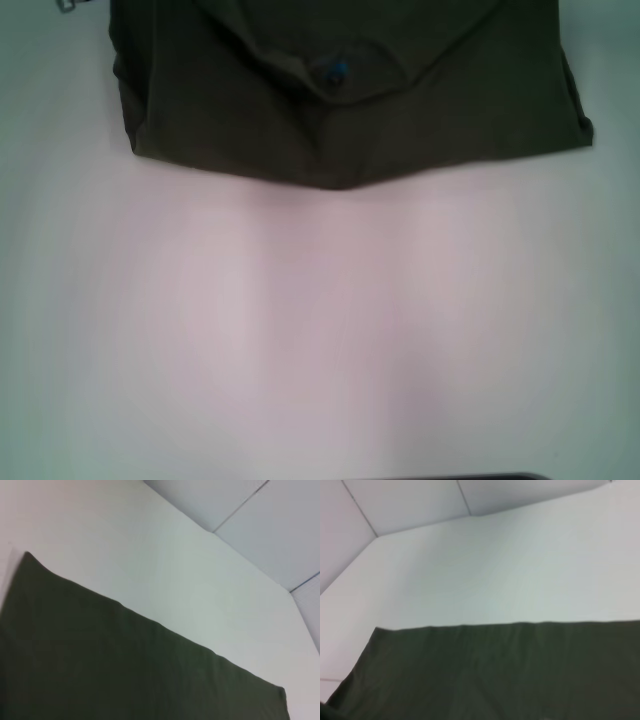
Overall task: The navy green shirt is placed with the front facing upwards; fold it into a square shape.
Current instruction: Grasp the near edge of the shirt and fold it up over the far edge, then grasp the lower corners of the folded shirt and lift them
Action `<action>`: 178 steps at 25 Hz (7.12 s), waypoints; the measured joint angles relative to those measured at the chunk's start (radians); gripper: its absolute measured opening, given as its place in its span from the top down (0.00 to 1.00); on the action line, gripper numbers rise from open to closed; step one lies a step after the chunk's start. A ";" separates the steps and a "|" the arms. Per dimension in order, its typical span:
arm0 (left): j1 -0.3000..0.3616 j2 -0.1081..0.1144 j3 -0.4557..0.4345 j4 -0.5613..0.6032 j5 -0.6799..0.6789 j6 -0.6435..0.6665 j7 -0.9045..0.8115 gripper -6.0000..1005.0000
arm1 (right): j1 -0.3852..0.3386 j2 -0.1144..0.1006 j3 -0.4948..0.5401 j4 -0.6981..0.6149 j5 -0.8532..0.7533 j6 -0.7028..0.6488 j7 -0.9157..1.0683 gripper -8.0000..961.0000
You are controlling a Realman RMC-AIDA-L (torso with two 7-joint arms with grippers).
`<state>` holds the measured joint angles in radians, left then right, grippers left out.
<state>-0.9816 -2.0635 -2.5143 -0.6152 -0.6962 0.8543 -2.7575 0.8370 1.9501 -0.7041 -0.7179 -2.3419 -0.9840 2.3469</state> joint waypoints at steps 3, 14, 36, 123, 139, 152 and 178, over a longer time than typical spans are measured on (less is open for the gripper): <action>-0.002 0.001 0.009 0.001 0.001 -0.011 -0.001 0.87 | 0.005 0.001 -0.019 0.008 0.000 0.029 0.000 0.94; -0.005 -0.021 0.084 0.009 -0.007 -0.085 0.009 0.86 | -0.009 0.005 -0.044 0.017 -0.001 0.058 0.000 0.93; -0.029 -0.032 0.129 0.023 -0.006 -0.169 0.020 0.84 | -0.047 0.007 -0.035 0.011 -0.001 0.094 0.028 0.93; 0.402 -0.048 0.199 -0.277 -0.073 0.279 0.252 0.20 | -0.434 0.094 0.050 -0.262 0.279 -0.442 -0.375 0.06; 0.372 -0.058 0.268 -0.210 -0.072 0.206 0.272 0.20 | -0.434 0.091 0.073 -0.230 0.279 -0.458 -0.370 0.06; 0.326 -0.040 0.315 -0.193 0.037 0.253 0.154 0.34 | -0.428 0.088 0.109 -0.224 0.284 -0.475 -0.370 0.06; 0.311 -0.023 0.294 -0.252 0.029 0.398 0.137 0.97 | -0.359 -0.036 0.102 -0.172 0.080 -0.474 -0.037 0.06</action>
<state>-0.6709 -2.0868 -2.2202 -0.8671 -0.6670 1.2523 -2.6206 0.4781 1.9139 -0.6024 -0.8902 -2.2622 -1.4576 2.3094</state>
